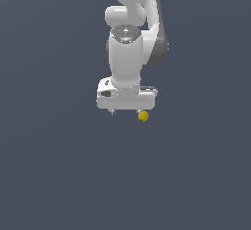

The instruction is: Pick up the object and move it to a goal position.

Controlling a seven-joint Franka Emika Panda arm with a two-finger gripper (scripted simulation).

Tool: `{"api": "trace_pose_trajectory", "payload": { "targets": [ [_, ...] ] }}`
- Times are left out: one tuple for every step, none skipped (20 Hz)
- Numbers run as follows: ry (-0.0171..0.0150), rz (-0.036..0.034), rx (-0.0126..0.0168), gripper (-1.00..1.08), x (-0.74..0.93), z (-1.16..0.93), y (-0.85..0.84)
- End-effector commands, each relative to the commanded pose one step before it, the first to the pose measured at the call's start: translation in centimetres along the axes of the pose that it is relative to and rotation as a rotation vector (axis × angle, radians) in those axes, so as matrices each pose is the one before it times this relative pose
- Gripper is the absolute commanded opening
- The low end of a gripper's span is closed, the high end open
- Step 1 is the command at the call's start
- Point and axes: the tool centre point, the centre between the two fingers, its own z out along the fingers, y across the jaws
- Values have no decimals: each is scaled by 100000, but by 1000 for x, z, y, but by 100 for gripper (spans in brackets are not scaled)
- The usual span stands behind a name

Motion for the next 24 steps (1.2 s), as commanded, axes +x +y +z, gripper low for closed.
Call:
{"api": "trace_pose_trajectory", "payload": {
  "targets": [
    [0, 0, 0, 100, 0, 0, 1],
    [0, 0, 0, 100, -11, 22, -20],
    [-75, 149, 28, 100, -20, 113, 41],
    [-87, 184, 36, 100, -37, 160, 26],
    [-118, 272, 53, 100, -48, 215, 42],
    [-141, 370, 71, 100, -53, 257, 61],
    [-126, 411, 75, 100, -40, 230, 76],
    [-78, 352, 58, 100, -17, 146, 68],
    [-40, 295, 41, 100, 3, 74, 68],
    [-5, 194, 21, 100, 15, 13, 46],
    [14, 68, 2, 100, 16, -24, 19],
    [7, -119, -14, 100, -7, -14, -28],
    [-28, -265, -17, 100, -45, 48, -71],
    [-68, -403, -17, 100, -83, 117, -119],
    [-104, -547, -18, 100, -122, 182, -162],
    [-140, -714, -21, 100, -162, 244, -213],
    [-172, -891, -25, 100, -202, 299, -266],
    [-202, -1079, -30, 100, -241, 349, -321],
    [-232, -1261, -32, 100, -280, 399, -375],
    [-261, -1438, -32, 100, -318, 448, -428],
    [-292, -1608, -29, 100, -357, 498, -481],
    [-323, -1785, -23, 100, -398, 549, -536],
    [-353, -1965, -15, 100, -438, 596, -593],
    [-383, -2152, -5, 100, -479, 641, -652]
  ]
}}
